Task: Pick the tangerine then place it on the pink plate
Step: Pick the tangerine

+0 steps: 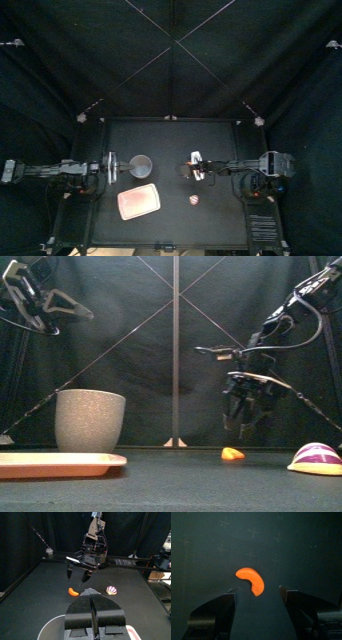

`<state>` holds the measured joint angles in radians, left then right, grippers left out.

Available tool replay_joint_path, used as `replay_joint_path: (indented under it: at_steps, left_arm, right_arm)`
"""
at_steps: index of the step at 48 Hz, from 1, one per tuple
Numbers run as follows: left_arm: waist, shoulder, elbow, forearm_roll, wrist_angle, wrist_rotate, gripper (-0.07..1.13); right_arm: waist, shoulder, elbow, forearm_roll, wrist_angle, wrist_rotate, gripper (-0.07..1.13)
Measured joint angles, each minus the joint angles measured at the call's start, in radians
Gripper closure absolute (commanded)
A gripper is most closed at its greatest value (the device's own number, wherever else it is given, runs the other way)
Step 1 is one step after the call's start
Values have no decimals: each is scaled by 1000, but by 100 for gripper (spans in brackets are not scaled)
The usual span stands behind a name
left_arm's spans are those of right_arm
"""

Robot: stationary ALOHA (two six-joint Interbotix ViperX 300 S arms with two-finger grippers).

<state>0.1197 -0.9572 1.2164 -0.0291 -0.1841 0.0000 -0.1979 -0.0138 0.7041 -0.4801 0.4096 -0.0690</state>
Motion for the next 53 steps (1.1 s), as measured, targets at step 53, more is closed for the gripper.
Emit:
replay_joint_path:
  at_steps: [53]
  left_arm:
    - [-2,0,20,-38,0,-3,102]
  right_arm:
    - [-84,129,-31,64,-71,-3,24]
